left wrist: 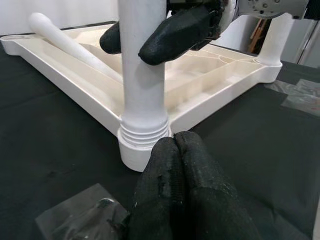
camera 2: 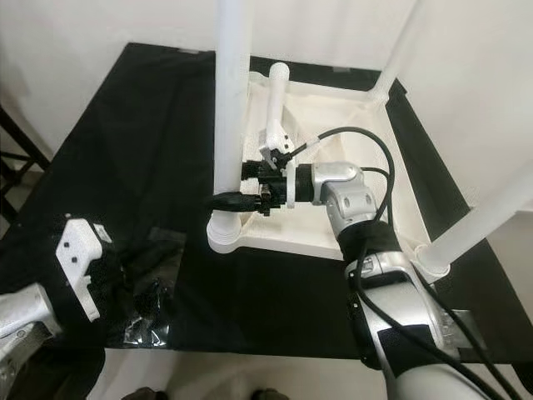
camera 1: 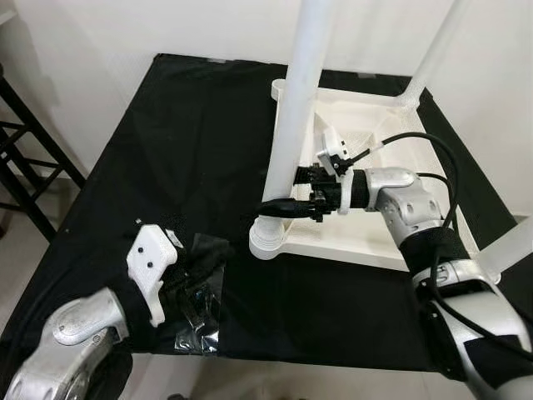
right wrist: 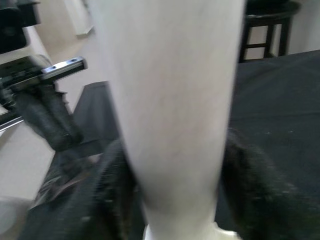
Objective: Building children table
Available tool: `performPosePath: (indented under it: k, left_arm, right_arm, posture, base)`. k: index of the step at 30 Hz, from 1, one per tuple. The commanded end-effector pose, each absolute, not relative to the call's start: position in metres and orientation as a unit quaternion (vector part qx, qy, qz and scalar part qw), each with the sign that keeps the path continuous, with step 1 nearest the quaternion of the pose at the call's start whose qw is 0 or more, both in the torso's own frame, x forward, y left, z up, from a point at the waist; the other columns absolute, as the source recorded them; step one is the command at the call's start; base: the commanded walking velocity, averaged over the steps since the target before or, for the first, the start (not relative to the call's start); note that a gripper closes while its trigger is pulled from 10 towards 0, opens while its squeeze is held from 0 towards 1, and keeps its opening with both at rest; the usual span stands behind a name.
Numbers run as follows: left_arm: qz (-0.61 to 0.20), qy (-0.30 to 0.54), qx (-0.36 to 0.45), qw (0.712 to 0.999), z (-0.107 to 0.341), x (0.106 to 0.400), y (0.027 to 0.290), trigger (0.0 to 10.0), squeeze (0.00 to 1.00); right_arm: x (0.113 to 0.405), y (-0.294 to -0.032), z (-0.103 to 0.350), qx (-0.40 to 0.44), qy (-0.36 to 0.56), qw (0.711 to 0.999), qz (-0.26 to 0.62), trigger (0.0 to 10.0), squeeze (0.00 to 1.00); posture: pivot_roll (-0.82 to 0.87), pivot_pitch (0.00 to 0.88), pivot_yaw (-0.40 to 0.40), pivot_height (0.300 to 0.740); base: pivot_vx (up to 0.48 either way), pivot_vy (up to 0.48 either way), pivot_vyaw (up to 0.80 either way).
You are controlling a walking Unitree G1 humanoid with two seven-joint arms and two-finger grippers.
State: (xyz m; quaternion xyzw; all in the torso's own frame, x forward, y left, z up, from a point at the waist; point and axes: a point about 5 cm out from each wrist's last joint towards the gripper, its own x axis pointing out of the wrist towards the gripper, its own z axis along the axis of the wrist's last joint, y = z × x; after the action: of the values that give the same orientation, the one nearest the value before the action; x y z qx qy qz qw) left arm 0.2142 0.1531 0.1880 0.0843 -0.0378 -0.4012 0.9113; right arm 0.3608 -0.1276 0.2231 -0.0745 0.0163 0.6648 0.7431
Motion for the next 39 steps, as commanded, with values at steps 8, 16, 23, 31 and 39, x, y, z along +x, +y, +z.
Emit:
performPosePath:
  k: [8,16,23,31,39]
  left_arm:
    - [-0.434,-0.003,0.071,0.898,0.175,0.21,0.15,10.0,0.0]
    - [-0.434,0.001,0.077,0.898,0.173,0.215,0.153,10.0,0.0]
    - [-0.449,0.009,0.075,0.89,0.171,0.219,0.152,10.0,0.0]
    - [-0.436,-0.001,0.069,0.897,0.173,0.223,0.153,10.0,0.0]
    - [-0.442,-0.003,0.066,0.894,0.174,0.225,0.152,10.0,0.0]
  right_arm:
    - [0.334,-0.141,0.209,-0.099,0.0,0.778,0.62,0.0,0.0]
    - [0.284,-0.104,0.163,-0.061,0.057,0.936,0.341,0.0,0.0]
    - [0.296,-0.137,0.149,-0.122,0.066,0.967,0.214,0.0,0.0]
    - [0.311,-0.132,0.187,-0.074,0.019,0.949,0.304,10.0,1.0]
    - [0.316,-0.132,0.222,-0.103,-0.04,0.846,0.521,10.0,0.0]
  posture:
    - [0.03,0.135,-0.113,0.74]
    - [0.01,0.13,-0.092,0.74]
    - [0.0,0.105,-0.088,0.74]
    - [0.01,0.11,-0.088,0.74]
    - [0.02,0.11,-0.087,0.74]
  base:
    - [0.0,0.0,0.0]
    - [0.0,0.0,0.0]
    - [0.0,0.0,0.0]
    - [0.0,0.0,0.0]
    - [0.0,0.0,0.0]
